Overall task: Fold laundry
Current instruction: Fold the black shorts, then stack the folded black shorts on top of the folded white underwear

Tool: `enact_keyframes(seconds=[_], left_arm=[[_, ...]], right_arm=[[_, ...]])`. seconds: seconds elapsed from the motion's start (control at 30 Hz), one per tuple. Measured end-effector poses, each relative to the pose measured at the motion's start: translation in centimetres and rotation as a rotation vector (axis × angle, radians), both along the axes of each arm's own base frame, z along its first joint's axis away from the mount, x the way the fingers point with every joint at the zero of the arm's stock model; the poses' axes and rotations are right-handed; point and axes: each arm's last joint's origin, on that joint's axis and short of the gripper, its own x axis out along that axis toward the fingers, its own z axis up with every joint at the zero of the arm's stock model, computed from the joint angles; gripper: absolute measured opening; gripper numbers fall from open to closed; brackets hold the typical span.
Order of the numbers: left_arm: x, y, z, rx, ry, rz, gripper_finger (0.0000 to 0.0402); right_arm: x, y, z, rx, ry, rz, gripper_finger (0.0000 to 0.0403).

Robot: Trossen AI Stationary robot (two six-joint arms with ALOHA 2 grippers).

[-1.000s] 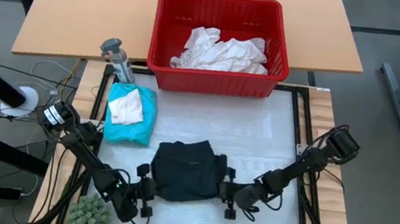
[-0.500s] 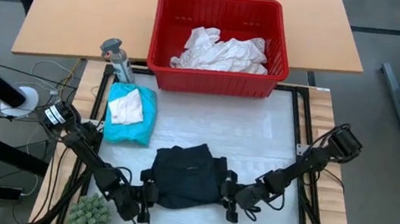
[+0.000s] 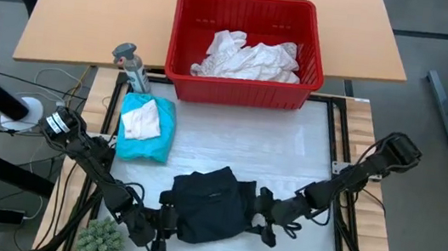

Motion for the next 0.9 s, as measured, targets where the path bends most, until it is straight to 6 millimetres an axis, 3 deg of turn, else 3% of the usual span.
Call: enact_keyframes(seconds=[0.2,0.4,0.5,0.6,0.73,0.9], left_arm=[[-0.7,0.4,-0.8,-0.028,0.122,0.028,0.0140],[-0.6,0.1,-0.7,-0.087,0.137,-0.019,0.0139],[-0.5,0.0,-0.6,-0.087,0.116,-0.014,0.0139],[-0.4,0.3,-0.7,-0.066,0.112,0.006,0.0139],[-0.4,0.4,-0.7,-0.067,0.121,0.011,0.0139],[-0.3,0.4,-0.7,-0.075,0.121,0.015,0.0139]], right_arm=[[-0.5,1.1,-1.1,0.117,0.112,-0.021,0.0317],[-1.4,1.4,1.2,0.207,0.054,0.009,0.0317],[-1.3,1.6,3.3,0.190,-0.053,0.055,0.0317],[-0.4,2.3,5.8,-0.067,-0.221,0.171,0.0317],[1.5,3.4,6.5,-0.552,-0.253,0.353,0.0317],[4.6,3.5,8.0,-0.619,-0.135,0.384,0.0317]])
